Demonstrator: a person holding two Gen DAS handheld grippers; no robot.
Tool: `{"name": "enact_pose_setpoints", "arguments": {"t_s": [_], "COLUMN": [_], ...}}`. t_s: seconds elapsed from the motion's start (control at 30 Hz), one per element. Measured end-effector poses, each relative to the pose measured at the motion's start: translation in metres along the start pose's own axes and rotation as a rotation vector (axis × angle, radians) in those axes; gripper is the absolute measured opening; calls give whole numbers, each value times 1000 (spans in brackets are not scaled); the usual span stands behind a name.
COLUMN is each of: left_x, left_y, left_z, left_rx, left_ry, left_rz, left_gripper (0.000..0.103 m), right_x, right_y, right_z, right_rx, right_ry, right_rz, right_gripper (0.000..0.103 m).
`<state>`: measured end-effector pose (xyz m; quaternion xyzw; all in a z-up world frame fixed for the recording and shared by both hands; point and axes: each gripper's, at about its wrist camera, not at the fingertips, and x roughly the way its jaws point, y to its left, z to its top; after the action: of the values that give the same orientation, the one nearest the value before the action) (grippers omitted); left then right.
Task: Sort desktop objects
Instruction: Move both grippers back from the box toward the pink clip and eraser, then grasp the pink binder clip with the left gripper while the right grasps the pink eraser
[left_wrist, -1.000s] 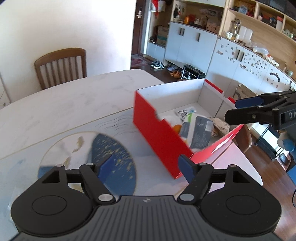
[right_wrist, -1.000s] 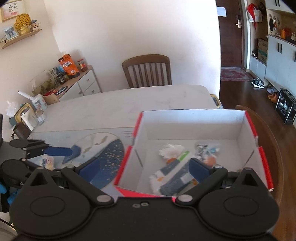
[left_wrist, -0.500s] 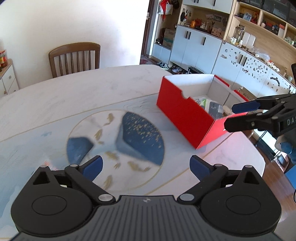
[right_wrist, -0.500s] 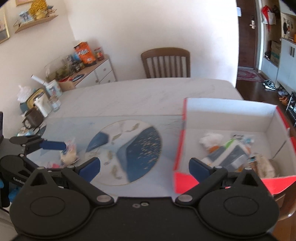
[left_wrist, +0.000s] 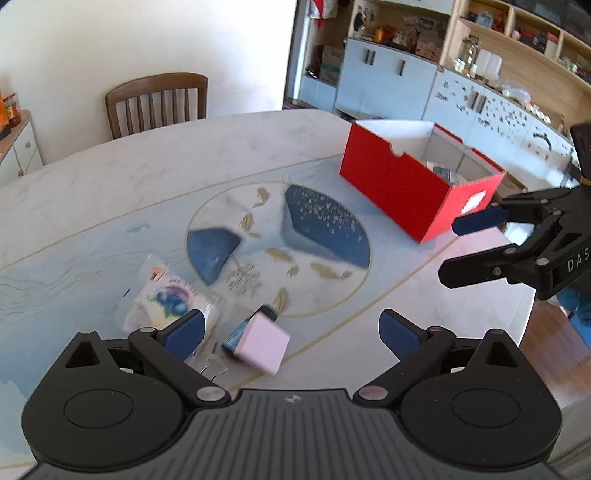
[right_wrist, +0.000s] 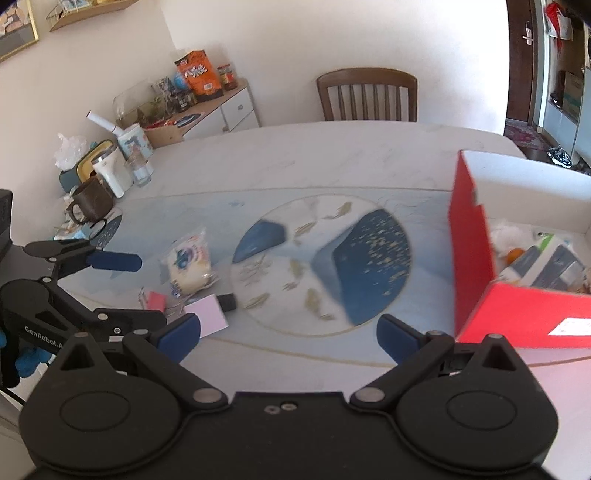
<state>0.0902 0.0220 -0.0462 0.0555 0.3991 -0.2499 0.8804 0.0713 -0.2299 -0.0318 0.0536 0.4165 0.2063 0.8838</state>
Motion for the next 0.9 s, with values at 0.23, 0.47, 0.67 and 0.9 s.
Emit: {"name": "enact_pose_setpoints", "arguments": {"t_s": [0.23, 0.47, 0.67, 0.9], "left_x": [1, 8, 18, 31], "left_y": [20, 36, 49, 66], "left_z": [-23, -42, -51, -57], "left_rx": [71, 111, 116, 132], "left_ry": [29, 41, 62, 81], "left_rz": [-3, -3, 14, 26], "left_gripper": [101, 101, 101, 101], "right_x": [21, 40, 61, 90], "right_y": [31, 52, 65, 78], "right_z": [-11, -17, -18, -16], "right_rx": [-5, -31, -51, -85], "right_ry": [23, 53, 81, 115], "right_rz": [-9, -29, -31, -36], "right_gripper": [102, 100, 97, 95]}}
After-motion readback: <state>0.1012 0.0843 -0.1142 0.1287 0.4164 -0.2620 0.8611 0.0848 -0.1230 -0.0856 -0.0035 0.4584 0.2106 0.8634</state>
